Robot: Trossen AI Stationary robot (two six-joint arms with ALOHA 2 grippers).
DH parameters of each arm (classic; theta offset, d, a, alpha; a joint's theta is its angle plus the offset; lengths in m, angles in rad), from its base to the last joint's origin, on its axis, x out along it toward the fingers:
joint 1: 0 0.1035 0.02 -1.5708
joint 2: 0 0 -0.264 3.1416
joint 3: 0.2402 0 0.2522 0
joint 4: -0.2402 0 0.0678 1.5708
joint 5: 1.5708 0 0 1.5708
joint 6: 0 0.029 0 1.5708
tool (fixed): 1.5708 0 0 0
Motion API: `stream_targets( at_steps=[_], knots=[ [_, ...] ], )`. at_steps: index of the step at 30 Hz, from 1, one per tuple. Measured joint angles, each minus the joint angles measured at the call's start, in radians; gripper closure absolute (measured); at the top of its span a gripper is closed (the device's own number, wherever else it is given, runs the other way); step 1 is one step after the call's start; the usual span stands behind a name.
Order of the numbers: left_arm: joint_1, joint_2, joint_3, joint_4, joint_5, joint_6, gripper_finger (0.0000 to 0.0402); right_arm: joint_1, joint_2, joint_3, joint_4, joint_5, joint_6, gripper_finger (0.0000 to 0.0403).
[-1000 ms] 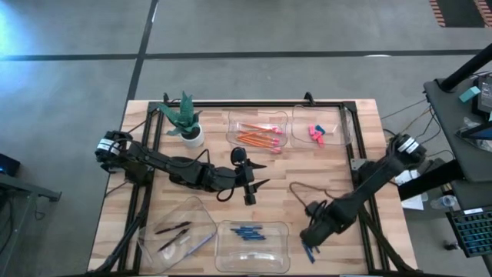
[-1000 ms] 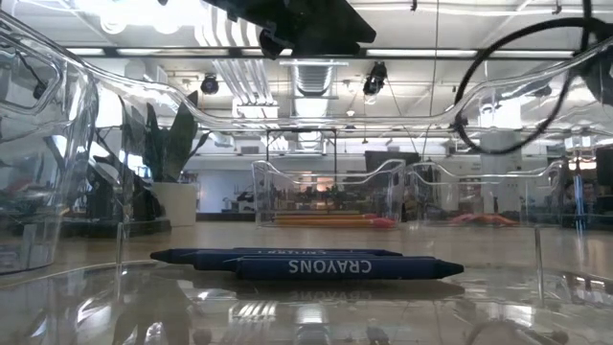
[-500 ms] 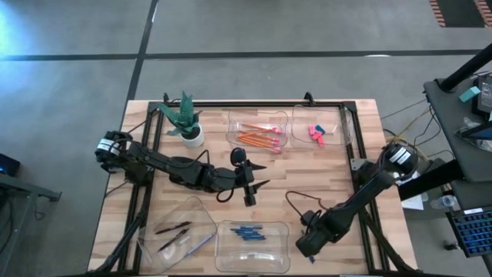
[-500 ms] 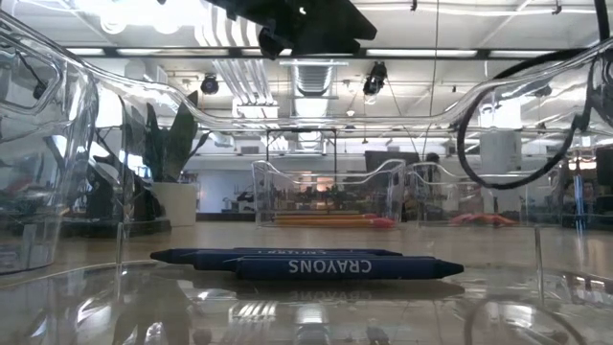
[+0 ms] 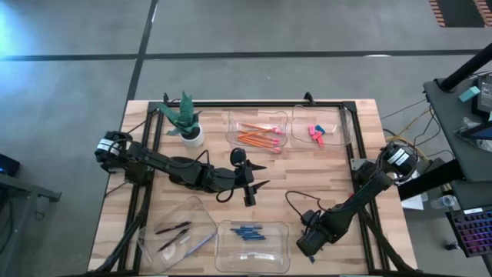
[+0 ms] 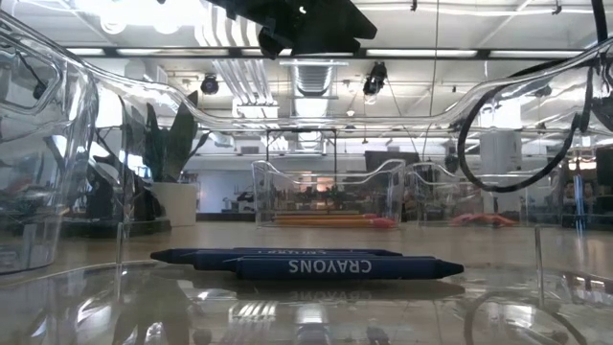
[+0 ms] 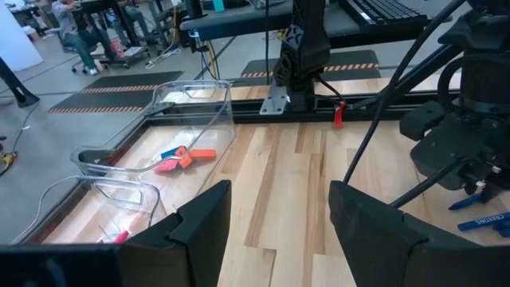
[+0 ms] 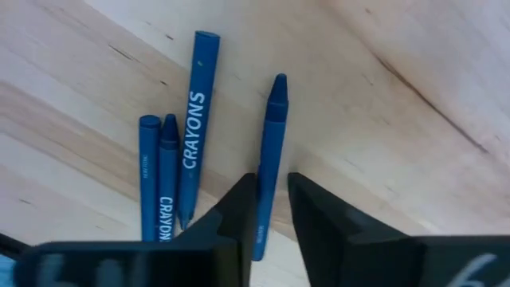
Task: Sort crayons/erasers/pens/pencils in bins
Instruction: Put the blue crayon into the bottom right transparent bin
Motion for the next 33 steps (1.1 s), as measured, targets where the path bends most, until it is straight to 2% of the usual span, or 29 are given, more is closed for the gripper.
stream_targets(
  at_steps=[6, 13, 21, 25, 29, 33],
  knots=[
    [0.000, 0.000, 0.000, 0.000, 0.000, 0.000, 0.0204, 0.002, 0.002, -0.002, -0.010, 0.037, -0.043, 0.0376],
    [-0.004, -0.002, 0.000, -0.002, 0.000, 0.000, 0.0204, 0.002, -0.038, -0.007, -0.017, 0.093, -0.100, 0.0387],
    [-0.035, -0.040, 0.000, 0.001, 0.003, 0.000, 0.0204, -0.011, -0.143, -0.010, -0.126, 0.431, -0.204, 0.0389],
    [-0.059, -0.066, 0.000, -0.003, 0.004, 0.001, 0.0204, -0.035, -0.195, -0.010, -0.144, 0.692, -0.314, 0.0389],
    [-0.075, -0.079, 0.000, -0.001, 0.004, 0.004, 0.0204, -0.048, -0.220, -0.009, -0.074, 0.952, -0.476, 0.0390],
    [-0.080, -0.079, -0.001, -0.004, 0.004, 0.019, 0.0204, -0.060, -0.222, -0.009, 0.132, 1.087, -0.708, 0.0390]
  ],
)
